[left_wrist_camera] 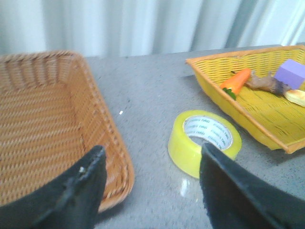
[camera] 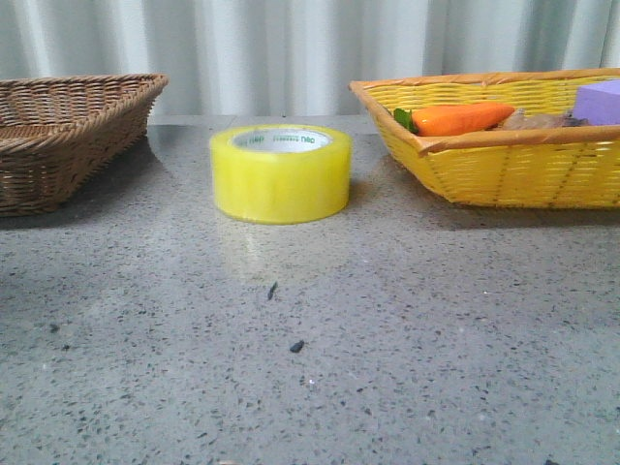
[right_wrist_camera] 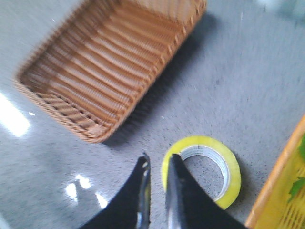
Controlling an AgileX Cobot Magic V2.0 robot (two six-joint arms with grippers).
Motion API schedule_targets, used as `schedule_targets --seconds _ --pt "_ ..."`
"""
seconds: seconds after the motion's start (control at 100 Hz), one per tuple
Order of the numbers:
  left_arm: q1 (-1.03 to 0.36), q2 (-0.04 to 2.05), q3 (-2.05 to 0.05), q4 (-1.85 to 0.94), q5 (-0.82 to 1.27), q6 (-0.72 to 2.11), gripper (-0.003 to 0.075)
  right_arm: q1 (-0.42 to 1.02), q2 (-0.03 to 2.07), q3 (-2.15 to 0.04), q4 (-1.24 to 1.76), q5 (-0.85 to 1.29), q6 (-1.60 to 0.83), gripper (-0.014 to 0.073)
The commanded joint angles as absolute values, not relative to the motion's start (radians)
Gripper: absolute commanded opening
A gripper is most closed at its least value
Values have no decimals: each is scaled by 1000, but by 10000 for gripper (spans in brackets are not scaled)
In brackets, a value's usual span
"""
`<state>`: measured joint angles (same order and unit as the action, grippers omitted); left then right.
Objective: Transfer tape with both arms
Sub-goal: 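Lower the left gripper onto the tape roll and grasp its rim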
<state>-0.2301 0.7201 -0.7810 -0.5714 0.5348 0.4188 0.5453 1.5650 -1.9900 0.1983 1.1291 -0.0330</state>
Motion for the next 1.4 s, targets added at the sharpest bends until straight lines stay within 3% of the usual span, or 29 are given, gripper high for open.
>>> schedule_targets --seconds 0.0,0.22,0.48,0.65,0.85,1.04,1.39 --pt "-277 810 -892 -606 461 469 386 552 1402 -1951 207 1079 -58 -50" --pt "-371 1111 -1138 -592 510 471 386 552 1072 -1622 154 941 -58 -50" --pt "-391 1445 -1473 -592 762 448 386 551 679 -1175 122 689 -36 -50" --pt "-391 1589 -1590 -587 879 378 391 551 507 -1021 122 591 22 -50" --pt "-402 1693 -1595 -576 900 378 393 551 491 -1000 122 615 46 -50" --pt "-466 1746 -1595 -483 864 378 462 551 508 -1000 122 613 46 -50" --pt "-489 1837 -1595 -422 862 378 452 551 515 -1000 122 617 46 -50"
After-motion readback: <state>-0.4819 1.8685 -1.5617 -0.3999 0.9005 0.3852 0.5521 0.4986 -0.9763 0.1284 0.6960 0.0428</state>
